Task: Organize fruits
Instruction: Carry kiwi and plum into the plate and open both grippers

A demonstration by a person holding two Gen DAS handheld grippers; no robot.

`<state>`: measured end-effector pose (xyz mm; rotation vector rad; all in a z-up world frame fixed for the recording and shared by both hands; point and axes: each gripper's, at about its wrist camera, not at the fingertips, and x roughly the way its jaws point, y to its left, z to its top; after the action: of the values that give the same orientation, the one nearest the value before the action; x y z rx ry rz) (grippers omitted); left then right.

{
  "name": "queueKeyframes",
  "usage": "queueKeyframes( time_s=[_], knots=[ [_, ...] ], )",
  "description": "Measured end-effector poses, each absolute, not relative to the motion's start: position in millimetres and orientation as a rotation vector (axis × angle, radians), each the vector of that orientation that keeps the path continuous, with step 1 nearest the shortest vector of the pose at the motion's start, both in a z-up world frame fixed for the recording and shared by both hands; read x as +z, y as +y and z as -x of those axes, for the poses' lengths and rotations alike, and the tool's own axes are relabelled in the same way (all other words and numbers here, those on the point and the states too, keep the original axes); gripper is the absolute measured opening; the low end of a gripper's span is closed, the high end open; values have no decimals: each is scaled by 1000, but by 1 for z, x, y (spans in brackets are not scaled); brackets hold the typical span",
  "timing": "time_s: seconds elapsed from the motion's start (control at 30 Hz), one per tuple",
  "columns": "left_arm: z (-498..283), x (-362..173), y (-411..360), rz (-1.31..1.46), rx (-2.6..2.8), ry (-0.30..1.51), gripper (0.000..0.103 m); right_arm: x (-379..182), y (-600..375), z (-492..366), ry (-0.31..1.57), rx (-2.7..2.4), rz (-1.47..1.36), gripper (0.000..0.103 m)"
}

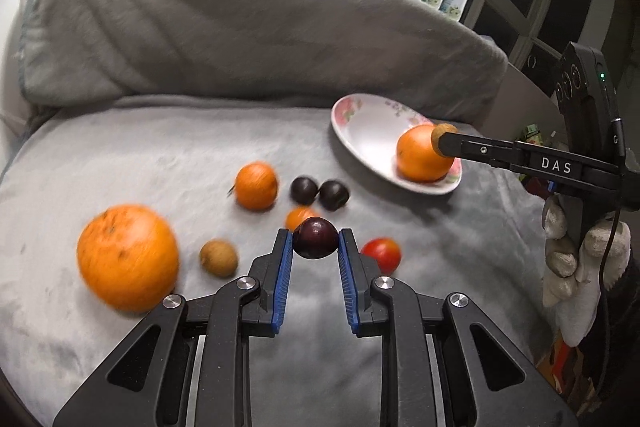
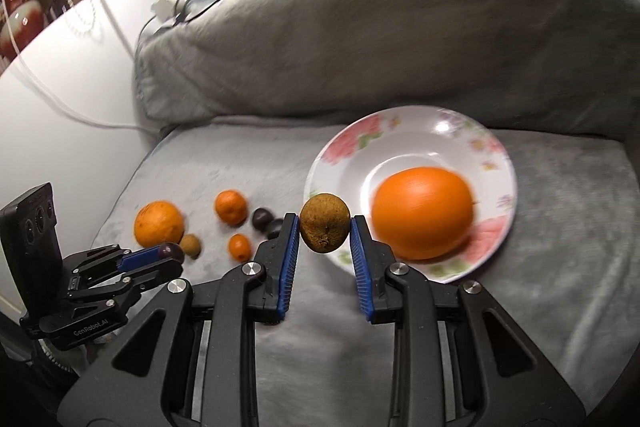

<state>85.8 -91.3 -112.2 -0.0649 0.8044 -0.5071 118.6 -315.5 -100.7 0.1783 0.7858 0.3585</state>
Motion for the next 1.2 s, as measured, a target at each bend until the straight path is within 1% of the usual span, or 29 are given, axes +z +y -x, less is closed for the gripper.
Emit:
queueKeyframes(
  time_s=[0.47,0.87,1.2],
  knots=[
    [-121,-98,-139,26,-553,755,21,-94,-374,-143,741,251,-228,27],
    [-147,-112,-169,20,-585,812,21,-112,-395,-176,783,197,-238,27],
    [-152,-116,-182,-3,-598,833,22,-123,-401,-187,803,192,-270,27]
  ],
)
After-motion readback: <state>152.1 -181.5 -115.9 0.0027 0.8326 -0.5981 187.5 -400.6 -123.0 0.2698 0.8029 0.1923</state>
